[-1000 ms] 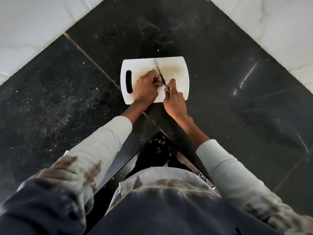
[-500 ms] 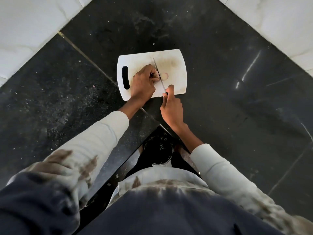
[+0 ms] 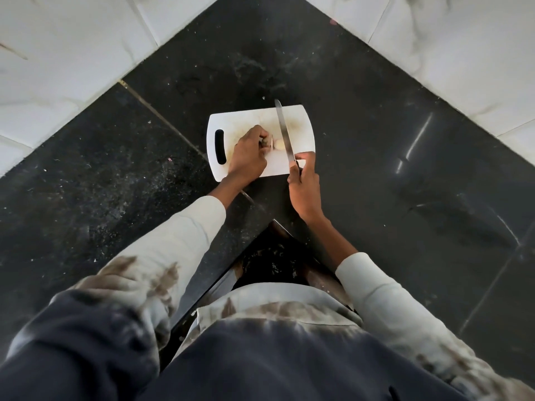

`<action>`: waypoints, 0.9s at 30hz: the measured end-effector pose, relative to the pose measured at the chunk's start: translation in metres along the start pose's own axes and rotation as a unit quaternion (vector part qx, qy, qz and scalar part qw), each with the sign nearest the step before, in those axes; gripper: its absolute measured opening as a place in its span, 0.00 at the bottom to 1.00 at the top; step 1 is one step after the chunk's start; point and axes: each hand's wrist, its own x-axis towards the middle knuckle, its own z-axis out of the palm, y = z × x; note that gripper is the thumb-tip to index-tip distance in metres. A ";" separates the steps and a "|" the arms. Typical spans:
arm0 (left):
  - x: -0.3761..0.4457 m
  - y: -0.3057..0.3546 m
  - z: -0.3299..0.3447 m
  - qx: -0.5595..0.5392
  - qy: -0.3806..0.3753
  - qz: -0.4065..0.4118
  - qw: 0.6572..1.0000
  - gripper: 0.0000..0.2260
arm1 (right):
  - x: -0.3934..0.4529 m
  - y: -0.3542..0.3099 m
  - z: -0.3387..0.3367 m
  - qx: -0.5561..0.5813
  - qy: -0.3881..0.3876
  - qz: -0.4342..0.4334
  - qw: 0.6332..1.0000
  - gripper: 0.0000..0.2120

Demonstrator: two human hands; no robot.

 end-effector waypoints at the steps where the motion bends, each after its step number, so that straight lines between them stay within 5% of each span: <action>1: 0.001 -0.001 -0.001 -0.002 -0.007 0.006 1.000 0.16 | 0.003 -0.004 -0.003 0.008 -0.001 -0.001 1.000 0.10; 7: 0.013 -0.004 -0.010 0.039 -0.025 0.039 0.998 0.21 | 0.019 -0.014 -0.012 0.022 -0.014 0.029 0.999 0.07; 12: 0.018 0.009 -0.018 0.065 -0.043 0.045 0.996 0.14 | 0.026 -0.013 -0.011 0.027 -0.035 0.054 0.998 0.07; 19: 0.010 0.014 -0.007 0.031 0.030 0.023 0.999 0.05 | 0.024 -0.001 0.000 0.025 -0.072 0.065 0.995 0.06; 27: 0.005 0.012 -0.001 -0.012 0.053 -0.013 0.998 0.13 | 0.018 0.001 0.005 0.037 -0.083 0.066 0.994 0.04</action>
